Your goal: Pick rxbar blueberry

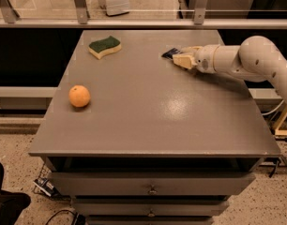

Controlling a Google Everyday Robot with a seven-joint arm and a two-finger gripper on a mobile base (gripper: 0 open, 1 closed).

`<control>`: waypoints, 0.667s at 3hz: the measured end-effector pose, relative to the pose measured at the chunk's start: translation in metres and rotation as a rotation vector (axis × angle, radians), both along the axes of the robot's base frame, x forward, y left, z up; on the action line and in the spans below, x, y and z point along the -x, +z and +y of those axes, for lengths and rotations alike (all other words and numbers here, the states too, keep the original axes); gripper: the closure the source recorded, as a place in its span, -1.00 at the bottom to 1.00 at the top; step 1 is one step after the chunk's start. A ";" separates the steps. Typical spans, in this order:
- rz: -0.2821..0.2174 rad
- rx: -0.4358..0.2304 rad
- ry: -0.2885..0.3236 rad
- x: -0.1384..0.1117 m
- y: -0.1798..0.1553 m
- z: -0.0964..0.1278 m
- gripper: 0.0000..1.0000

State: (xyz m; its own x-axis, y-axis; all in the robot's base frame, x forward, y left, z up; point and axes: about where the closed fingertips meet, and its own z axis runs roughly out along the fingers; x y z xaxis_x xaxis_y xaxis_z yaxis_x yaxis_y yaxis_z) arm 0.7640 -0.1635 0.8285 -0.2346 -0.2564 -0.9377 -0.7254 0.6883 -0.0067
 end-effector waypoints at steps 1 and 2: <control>0.000 0.000 0.000 0.000 0.000 0.000 1.00; 0.000 0.000 0.000 0.000 0.000 0.000 1.00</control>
Offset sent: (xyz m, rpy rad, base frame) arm 0.0036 -0.0208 0.0603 0.0686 0.0249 0.1805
